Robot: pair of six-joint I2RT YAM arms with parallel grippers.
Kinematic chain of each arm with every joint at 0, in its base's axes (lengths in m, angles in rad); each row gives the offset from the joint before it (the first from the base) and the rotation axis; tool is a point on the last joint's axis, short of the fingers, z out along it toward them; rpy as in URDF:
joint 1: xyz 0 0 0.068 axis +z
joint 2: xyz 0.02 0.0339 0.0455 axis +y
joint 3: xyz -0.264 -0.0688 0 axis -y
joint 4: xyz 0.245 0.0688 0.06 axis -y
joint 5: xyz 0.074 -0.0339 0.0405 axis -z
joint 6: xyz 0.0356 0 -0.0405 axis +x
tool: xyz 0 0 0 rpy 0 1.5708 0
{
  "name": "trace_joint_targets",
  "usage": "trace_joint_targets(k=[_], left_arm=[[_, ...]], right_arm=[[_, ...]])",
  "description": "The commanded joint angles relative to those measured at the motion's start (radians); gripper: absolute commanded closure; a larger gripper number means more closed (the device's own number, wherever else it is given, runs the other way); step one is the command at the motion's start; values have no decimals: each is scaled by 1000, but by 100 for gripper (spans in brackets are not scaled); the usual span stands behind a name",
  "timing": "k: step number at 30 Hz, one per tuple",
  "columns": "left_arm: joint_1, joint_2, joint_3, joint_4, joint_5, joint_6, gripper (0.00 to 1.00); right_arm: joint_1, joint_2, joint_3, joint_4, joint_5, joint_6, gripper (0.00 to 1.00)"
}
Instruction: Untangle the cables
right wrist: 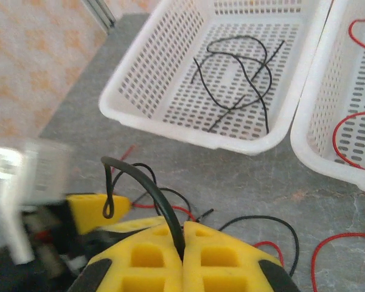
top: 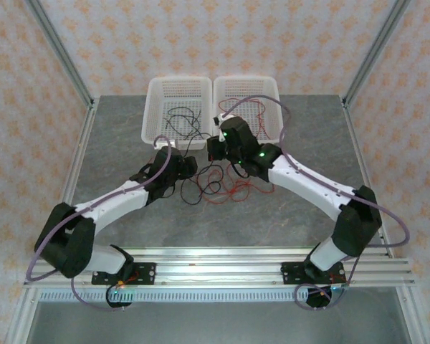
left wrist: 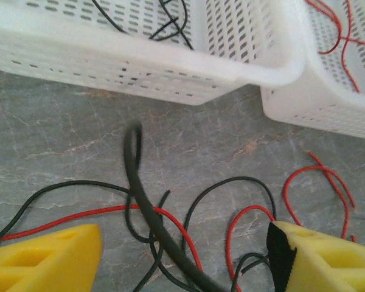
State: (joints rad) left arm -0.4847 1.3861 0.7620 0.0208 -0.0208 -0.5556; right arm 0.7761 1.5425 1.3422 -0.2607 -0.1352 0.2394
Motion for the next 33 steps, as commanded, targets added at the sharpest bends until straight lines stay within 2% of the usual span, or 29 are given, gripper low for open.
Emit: trace_joint_targets(k=[1, 7, 13, 15, 21, 33], left_arm=[[-14, 50, 12, 98, 17, 17, 28], [-20, 152, 49, 156, -77, 17, 30], [-19, 253, 94, 171, -146, 8, 44], [-20, 275, 92, 177, -157, 5, 56], [-20, 306, 69, 192, -183, 0, 100], [-20, 262, 27, 191, -211, 10, 100]], right_arm=[[-9, -63, 38, -18, -36, 44, 100], [-14, -115, 45, -26, -78, 75, 100], [-15, -160, 49, -45, -70, 95, 100], [-17, -174, 59, -59, -63, 99, 100], [-32, -213, 108, -111, -24, 101, 100], [-55, -242, 167, -137, 42, 94, 100]])
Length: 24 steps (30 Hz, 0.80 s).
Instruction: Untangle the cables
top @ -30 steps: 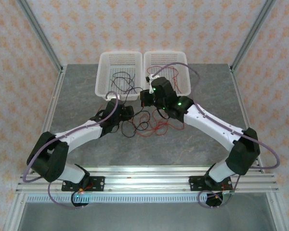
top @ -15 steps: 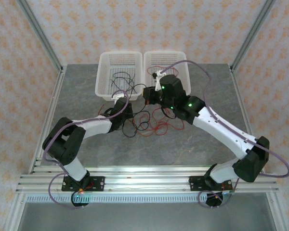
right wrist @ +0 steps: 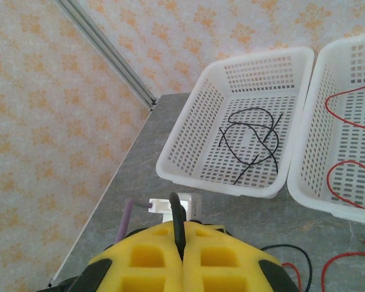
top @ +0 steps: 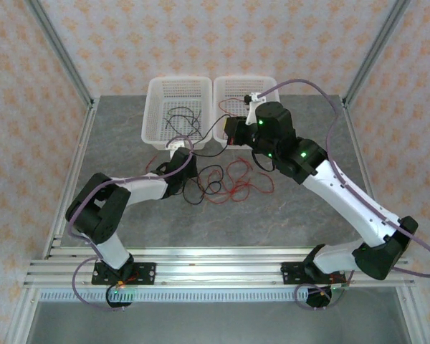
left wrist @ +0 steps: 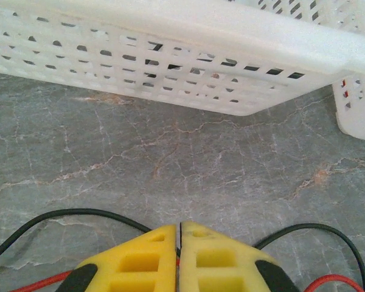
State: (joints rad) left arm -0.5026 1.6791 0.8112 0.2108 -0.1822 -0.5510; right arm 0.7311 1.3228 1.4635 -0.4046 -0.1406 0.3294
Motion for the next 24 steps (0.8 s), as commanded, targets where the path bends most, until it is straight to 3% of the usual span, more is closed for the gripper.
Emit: trace_joint_targets(k=[1, 11, 12, 15, 17, 19, 24], left_arm=[[-2, -38, -25, -1, -56, 8, 100], [-1, -98, -68, -16, -61, 19, 100], [-2, -114, -71, -19, -51, 24, 95], [-5, -183, -83, -28, -30, 43, 62], [-5, -235, -87, -46, -29, 55, 48], [-6, -283, -89, -73, -27, 59, 42], [-14, -399, -138, -107, -20, 44, 40]], right_arm=[[-12, -19, 53, 4, 60, 1, 100], [-31, 52, 185, -13, 153, -34, 100], [-32, 68, 201, -10, 144, -38, 100], [-33, 119, 242, 11, 108, -49, 100], [-33, 159, 278, 25, 86, -57, 100], [-33, 201, 315, 48, 75, -68, 100], [-35, 324, 474, 50, 71, -110, 100]])
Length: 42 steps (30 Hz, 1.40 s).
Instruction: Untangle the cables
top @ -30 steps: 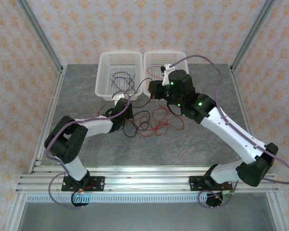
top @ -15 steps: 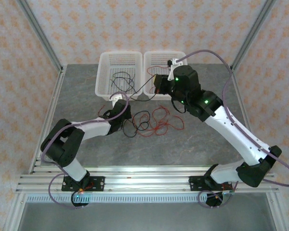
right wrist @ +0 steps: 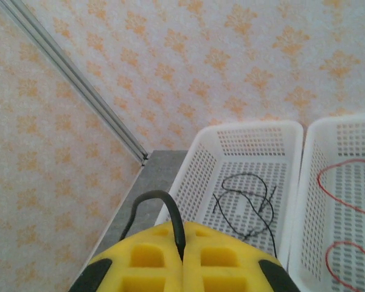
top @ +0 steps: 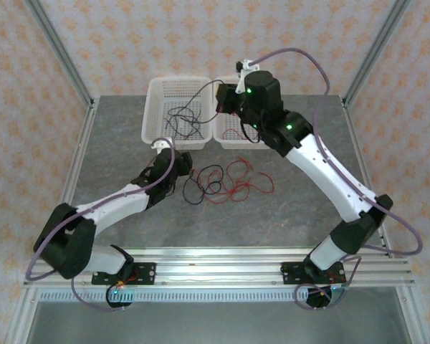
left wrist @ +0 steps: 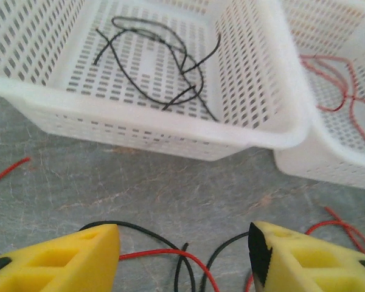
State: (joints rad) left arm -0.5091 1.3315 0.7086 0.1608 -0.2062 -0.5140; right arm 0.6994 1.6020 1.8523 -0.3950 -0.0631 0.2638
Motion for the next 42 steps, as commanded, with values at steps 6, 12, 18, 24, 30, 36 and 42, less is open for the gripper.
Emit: trace_joint_targets(k=[6, 12, 18, 24, 30, 36, 42], left_arm=[[-13, -157, -125, -68, 18, -38, 39], [-37, -244, -230, -45, 45, -115, 37], [-45, -344, -282, -55, 57, -157, 37], [-45, -469, -274, -136, 60, -187, 36], [-45, -591, -267, -190, 82, -229, 35], [-45, -661, -237, -262, 68, -236, 34], [-45, -680, -213, -301, 59, -247, 33]], right_arm=[[-2, 174, 262, 40, -9, -65, 100], [-3, 273, 370, 99, -4, -80, 100], [-6, 389, 423, 121, 56, -109, 100], [-7, 558, 472, 150, 158, -170, 100], [-8, 754, 582, 149, 235, -190, 100], [-12, 866, 601, 188, 279, -181, 100], [-14, 943, 599, 140, 275, -167, 100]])
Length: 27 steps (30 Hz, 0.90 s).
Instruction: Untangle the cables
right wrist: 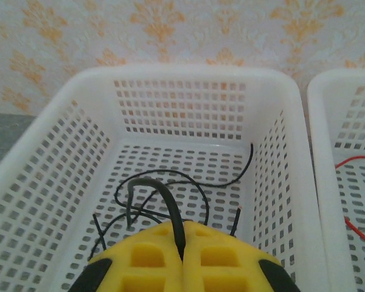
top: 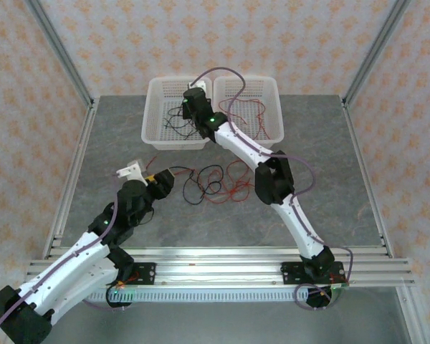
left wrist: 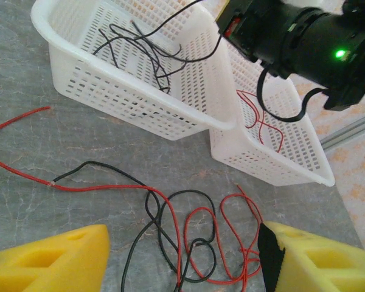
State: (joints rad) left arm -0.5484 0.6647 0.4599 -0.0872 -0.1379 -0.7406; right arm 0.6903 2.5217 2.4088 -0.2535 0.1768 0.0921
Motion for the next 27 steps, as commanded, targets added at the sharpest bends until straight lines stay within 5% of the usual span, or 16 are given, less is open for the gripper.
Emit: trace_joint_targets(k=[1, 10, 17, 27], left_arm=[[-5, -10, 38, -55, -9, -22, 33], [-5, 1, 56, -98, -15, -50, 33], [-5, 16, 125, -284, -104, -129, 33], [16, 163, 187, -445, -145, -194, 32]], right_arm=[[-5, 33, 41, -13, 34, 9, 97], [-5, 26, 10, -59, 13, 30, 67], [-3, -23, -12, -76, 1, 63, 50], [20, -165, -116, -113, -19, 67, 48]])
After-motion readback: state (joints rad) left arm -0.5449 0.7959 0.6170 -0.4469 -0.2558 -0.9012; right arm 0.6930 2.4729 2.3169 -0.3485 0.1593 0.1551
